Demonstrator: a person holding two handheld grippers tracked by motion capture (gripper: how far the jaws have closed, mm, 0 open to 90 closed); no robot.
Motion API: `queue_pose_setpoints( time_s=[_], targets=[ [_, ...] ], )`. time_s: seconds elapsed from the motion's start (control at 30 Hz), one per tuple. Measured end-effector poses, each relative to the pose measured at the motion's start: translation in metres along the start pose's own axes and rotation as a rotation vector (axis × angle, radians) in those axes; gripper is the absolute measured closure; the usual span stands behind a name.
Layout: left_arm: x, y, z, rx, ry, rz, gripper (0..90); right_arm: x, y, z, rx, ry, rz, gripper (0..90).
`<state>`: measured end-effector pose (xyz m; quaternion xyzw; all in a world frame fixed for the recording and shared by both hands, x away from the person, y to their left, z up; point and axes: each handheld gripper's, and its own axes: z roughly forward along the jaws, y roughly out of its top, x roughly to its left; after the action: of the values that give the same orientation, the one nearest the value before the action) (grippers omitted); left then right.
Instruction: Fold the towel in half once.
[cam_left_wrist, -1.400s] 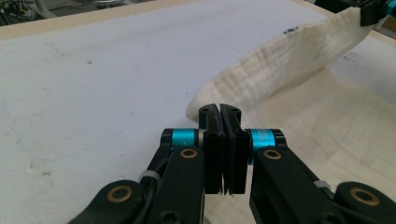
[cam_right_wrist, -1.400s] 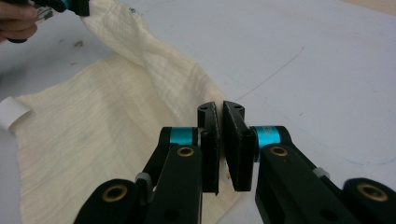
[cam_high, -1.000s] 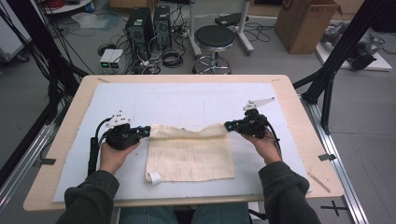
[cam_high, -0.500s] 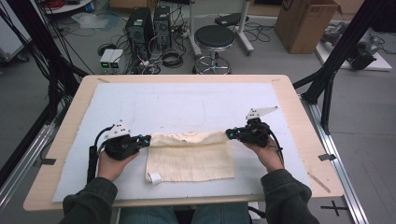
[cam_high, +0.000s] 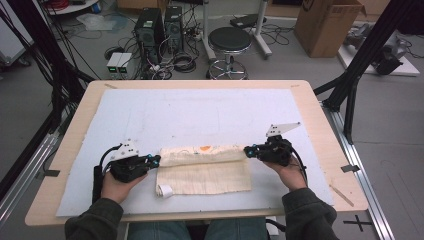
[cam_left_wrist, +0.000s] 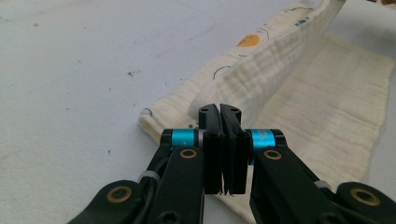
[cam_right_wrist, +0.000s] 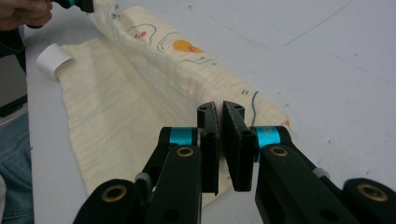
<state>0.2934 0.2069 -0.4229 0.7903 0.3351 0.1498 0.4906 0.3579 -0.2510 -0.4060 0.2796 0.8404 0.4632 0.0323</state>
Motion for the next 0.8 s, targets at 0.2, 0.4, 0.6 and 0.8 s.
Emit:
queue_pose_setpoints(
  time_s=[0.2, 0.4, 0.6, 0.8],
  targets=[
    [-0.003, -0.005, -0.005, -0.002, -0.005, 0.000, 87.4, 0.008, -0.005, 0.001, 0.017, 0.004, -0.007, 84.9],
    [-0.005, -0.010, -0.009, -0.002, -0.017, 0.005, 87.2, 0.011, -0.009, 0.002, 0.026, 0.009, -0.011, 84.8],
    [-0.009, -0.015, -0.010, 0.009, -0.041, 0.003, 87.2, 0.014, -0.013, 0.004, 0.039, 0.012, -0.016, 84.8],
    [-0.013, -0.017, -0.012, 0.023, -0.061, 0.023, 87.2, 0.016, -0.017, 0.003, 0.049, 0.018, -0.017, 84.8]
  ],
)
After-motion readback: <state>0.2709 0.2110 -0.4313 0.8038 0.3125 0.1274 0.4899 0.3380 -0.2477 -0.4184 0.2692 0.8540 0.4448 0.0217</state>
